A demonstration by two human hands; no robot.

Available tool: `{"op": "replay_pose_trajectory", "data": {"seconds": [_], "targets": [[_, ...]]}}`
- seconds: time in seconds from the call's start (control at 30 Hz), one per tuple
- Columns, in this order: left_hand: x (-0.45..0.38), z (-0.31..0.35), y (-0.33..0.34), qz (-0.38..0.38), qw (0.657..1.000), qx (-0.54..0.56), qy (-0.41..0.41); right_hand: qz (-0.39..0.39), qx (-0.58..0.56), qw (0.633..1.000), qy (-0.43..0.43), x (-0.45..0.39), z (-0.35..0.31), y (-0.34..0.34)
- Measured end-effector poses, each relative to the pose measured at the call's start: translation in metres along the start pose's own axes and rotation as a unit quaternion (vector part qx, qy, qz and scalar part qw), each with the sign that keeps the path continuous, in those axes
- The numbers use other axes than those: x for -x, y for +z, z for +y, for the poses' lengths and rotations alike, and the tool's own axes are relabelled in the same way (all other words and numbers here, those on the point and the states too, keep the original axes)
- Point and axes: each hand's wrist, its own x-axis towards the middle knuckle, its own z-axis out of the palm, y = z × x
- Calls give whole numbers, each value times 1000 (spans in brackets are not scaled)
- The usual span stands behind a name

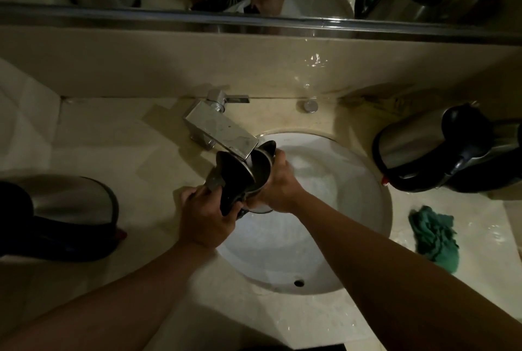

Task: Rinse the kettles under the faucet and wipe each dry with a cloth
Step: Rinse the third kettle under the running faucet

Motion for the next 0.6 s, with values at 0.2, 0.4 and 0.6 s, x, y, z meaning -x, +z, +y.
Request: {"op": "replay_pose_trajectory", "data": {"seconds": [0.2,0.4,0.6], "targets": [[-1,1,0,-2,1000,-5,1,-1,6,1000,-25,3,2,-3],[-1,-2,3,-18,1000,0,-10,9,12,1000,-22,3,0,-1],[-1,-2,4,-11,1000,-3,-8,3,16,1000,-21,2,0,-3]]}}
